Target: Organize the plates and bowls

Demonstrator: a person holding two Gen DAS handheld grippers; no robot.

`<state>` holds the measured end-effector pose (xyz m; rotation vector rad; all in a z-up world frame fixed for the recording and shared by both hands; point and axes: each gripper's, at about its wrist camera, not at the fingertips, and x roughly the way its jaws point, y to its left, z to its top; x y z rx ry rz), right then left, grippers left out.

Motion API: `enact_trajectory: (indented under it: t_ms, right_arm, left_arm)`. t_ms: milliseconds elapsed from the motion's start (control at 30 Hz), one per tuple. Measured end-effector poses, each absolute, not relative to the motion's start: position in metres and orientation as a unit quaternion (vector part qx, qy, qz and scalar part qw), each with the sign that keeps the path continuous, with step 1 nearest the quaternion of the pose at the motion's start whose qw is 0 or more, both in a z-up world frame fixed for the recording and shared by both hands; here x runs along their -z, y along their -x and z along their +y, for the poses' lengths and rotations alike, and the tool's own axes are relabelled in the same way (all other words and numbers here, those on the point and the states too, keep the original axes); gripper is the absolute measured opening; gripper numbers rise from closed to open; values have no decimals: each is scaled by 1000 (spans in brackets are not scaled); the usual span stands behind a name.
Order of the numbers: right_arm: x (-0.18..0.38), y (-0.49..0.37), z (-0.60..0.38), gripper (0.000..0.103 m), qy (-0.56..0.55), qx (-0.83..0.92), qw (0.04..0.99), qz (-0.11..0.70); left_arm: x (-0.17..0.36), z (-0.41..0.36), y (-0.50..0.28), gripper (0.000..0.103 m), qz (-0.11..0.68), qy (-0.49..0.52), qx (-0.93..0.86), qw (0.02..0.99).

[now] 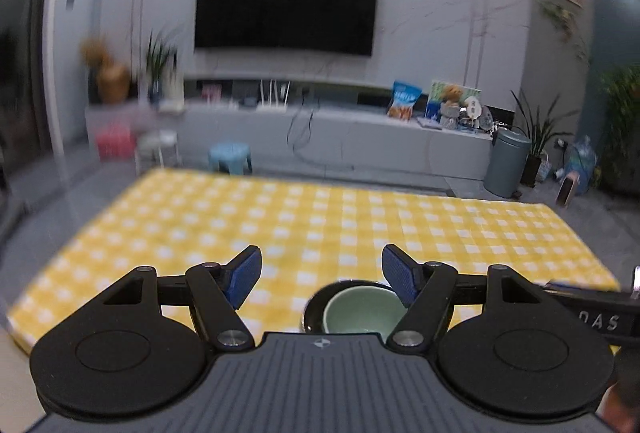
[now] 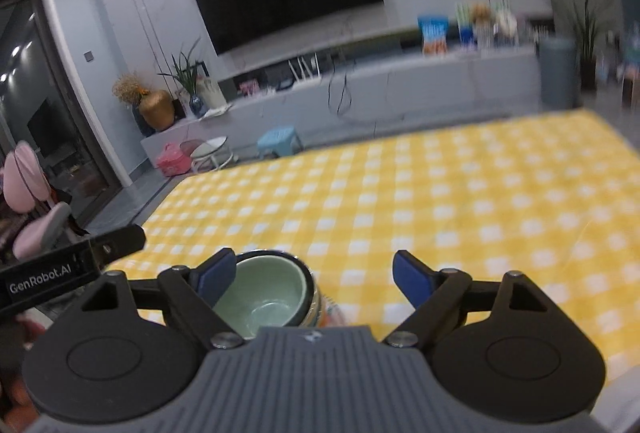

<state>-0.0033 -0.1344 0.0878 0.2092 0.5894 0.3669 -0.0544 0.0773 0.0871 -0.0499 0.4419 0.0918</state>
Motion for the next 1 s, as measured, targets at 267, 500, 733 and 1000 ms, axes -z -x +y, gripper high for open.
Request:
enact_trajectory:
  t_ms: [267, 500, 733, 1000]
  right_arm:
    - [-96, 56, -144, 87, -60, -180, 946, 263]
    - [-72, 76, -137, 87, -33, -165, 938, 304]
    - [-60, 89, -131, 87, -25, -165, 928, 333]
    - [-47, 88, -126, 87, -15, -157, 923, 351]
  left_arm:
    - [-87, 54, 89, 81, 230, -21, -44, 972]
    - [-60, 55, 92, 81, 308, -37, -101, 945]
    - [-46, 55, 102, 81, 336, -27, -77, 938]
    - [-26, 52, 100, 81, 359, -28, -73, 930]
